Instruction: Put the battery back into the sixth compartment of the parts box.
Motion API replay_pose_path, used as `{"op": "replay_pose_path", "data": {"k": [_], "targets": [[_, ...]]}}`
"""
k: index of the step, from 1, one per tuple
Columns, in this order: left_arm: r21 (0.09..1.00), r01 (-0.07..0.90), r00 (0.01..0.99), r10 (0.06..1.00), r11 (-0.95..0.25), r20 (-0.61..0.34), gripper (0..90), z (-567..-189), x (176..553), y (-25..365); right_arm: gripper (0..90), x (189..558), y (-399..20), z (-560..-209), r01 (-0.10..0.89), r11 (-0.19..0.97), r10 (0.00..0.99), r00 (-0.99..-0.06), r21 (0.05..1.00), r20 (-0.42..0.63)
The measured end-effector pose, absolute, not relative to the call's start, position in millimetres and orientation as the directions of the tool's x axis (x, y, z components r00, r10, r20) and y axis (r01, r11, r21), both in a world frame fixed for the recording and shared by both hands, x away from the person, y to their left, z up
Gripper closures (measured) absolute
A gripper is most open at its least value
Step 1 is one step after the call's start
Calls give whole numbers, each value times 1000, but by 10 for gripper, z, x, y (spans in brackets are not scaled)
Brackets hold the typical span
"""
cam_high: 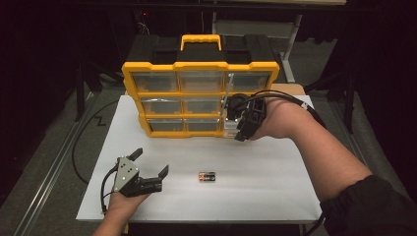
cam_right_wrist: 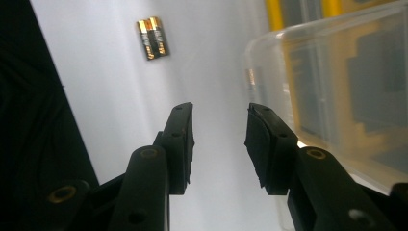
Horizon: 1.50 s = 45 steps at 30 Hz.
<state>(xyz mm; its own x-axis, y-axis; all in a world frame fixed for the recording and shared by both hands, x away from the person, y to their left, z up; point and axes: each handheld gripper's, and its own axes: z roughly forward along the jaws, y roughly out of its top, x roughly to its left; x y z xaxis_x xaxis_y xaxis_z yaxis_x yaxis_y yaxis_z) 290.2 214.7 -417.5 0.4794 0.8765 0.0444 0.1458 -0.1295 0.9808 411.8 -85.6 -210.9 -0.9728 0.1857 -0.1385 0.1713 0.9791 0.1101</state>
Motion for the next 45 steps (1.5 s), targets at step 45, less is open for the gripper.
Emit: {"op": "replay_pose_path", "data": {"k": [45], "targets": [[982,139,482,875,-126,44,4,-4165,2894,2148,412,3826,-864,-3180,159,981,167,-984,114,-66]]}}
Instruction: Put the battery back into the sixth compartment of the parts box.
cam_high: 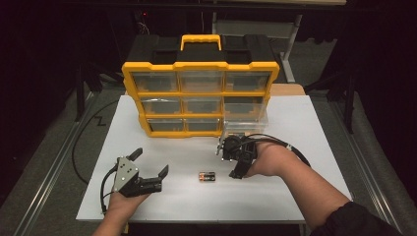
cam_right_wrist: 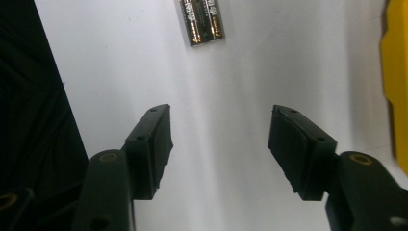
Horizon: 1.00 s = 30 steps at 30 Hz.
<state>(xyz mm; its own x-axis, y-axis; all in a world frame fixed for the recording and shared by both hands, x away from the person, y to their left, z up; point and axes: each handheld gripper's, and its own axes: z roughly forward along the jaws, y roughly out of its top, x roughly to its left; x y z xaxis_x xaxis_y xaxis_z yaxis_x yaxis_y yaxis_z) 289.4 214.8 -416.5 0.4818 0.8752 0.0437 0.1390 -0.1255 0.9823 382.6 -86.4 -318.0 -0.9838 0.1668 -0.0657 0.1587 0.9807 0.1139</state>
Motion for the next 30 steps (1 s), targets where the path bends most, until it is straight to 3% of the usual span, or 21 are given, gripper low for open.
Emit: {"op": "replay_pose_path", "data": {"k": [8,30], "targets": [[983,138,481,876,-125,44,4,-4165,2894,2152,278,3772,-884,-3387,165,980,172,-984,109,-54],[982,141,483,875,-128,45,4,-4167,2896,2153,282,3671,-736,-3835,120,985,123,-992,121,-19]]}}
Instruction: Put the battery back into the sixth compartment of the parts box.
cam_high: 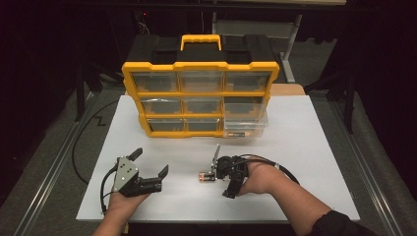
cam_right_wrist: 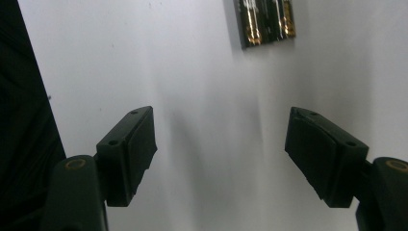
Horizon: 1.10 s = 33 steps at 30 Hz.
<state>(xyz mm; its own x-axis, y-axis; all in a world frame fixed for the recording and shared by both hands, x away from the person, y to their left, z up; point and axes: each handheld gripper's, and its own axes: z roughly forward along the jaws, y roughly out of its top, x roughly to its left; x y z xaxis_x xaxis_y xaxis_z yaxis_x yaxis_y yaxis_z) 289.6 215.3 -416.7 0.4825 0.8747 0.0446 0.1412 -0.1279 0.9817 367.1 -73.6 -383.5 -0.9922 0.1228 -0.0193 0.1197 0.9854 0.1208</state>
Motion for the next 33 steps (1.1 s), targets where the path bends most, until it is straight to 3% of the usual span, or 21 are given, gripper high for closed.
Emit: {"op": "replay_pose_path", "data": {"k": [12,33], "targets": [[982,141,484,874,-129,45,4,-4168,2898,2154,347,3709,-552,-3876,108,981,110,-994,159,-5],[981,139,494,868,-138,52,4,-4170,2897,2138,649,3779,-378,-3864,66,981,80,-994,181,-71]]}}
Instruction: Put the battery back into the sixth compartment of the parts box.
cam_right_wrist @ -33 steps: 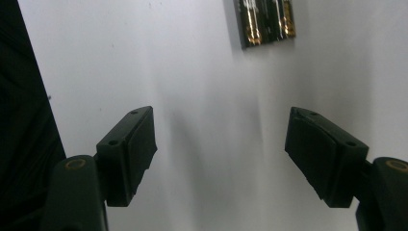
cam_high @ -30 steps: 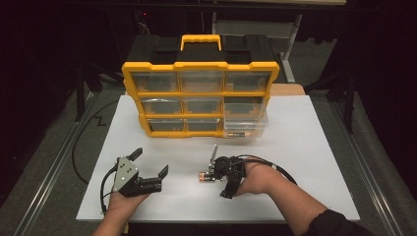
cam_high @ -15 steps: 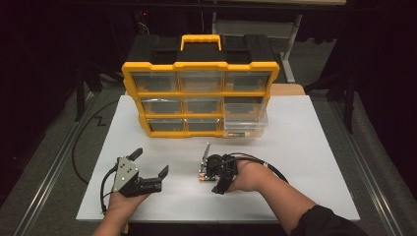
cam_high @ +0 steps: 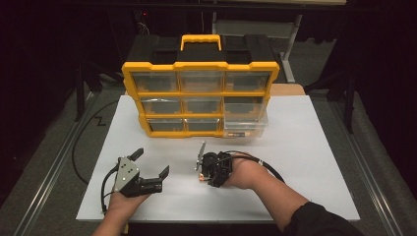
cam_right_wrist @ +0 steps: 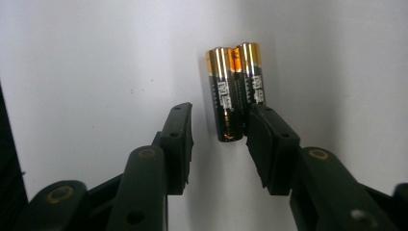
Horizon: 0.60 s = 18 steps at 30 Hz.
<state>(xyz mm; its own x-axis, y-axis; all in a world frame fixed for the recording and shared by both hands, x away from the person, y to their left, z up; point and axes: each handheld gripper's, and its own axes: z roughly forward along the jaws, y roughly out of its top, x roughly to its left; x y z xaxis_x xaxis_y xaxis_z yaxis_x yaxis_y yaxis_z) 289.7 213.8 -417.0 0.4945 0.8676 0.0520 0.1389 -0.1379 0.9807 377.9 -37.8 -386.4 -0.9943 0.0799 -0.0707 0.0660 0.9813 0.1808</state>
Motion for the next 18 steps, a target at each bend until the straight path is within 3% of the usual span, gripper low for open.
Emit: {"op": "replay_pose_path", "data": {"k": [18], "targets": [[980,137,499,865,-142,56,4,-4170,2894,2130,727,3741,-279,-3955,35,989,43,-998,144,-55]]}}
